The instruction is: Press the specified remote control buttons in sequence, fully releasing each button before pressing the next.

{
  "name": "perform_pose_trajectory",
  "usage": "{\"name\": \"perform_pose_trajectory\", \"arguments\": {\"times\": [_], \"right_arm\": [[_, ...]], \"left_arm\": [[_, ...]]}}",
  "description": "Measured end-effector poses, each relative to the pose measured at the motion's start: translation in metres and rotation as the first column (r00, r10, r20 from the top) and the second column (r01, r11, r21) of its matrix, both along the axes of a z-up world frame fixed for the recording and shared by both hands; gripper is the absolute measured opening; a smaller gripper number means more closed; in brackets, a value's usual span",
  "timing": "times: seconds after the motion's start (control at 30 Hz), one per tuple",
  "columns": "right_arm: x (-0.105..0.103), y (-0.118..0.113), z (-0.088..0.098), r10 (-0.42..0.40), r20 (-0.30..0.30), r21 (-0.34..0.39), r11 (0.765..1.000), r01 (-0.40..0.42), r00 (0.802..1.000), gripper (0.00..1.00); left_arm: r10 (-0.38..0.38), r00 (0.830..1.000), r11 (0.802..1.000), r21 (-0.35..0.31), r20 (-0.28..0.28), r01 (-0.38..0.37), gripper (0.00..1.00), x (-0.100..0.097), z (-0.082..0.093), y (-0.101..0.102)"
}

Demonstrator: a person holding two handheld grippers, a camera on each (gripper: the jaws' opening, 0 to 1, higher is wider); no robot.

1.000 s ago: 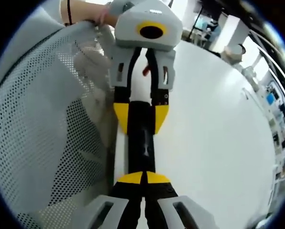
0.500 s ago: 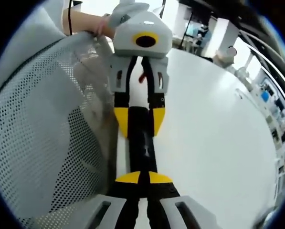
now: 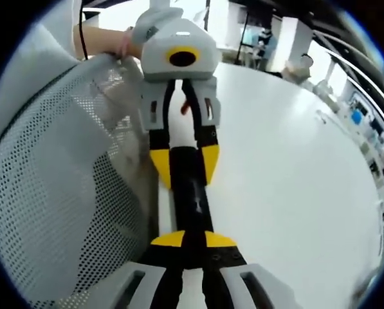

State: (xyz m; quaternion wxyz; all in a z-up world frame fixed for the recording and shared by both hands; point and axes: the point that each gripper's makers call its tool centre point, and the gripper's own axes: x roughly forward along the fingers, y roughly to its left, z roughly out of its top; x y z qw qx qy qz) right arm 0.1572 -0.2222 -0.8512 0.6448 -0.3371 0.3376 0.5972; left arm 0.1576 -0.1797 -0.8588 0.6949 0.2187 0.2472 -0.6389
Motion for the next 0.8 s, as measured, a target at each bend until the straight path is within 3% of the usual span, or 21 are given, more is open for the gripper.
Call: {"name": "perform_pose_trajectory", "arguments": {"times": [0.33,0.57,0.8], "right_arm": [[0.0015,0.0014,-0.0011,0.01,-0.034,-0.018,1.0,-0.01,0.999,0.08],[0.0014,0.0033,-0.0028,0.059,-0.065,-0.122,0.99,-0.067,0.996,0.08],[-0.0008,0.004,-0.0043,0.104,-0.037,-0.197,0.974,-0.109,0.994,0.09]], "left_arm": [[0.001,1.0,1.0,-0.005,-0.004,-0.001,0.25,0.0001,0.0,-0.0002],[-0.001,1.0,1.0,-0.005,-0.003,0.001,0.25,0.0002,-0.0001,-0.0005],[-0.004,1.0,1.0,-0.001,-0.001,0.004,0.25,0.0001,-0.0002,-0.0009]]}}
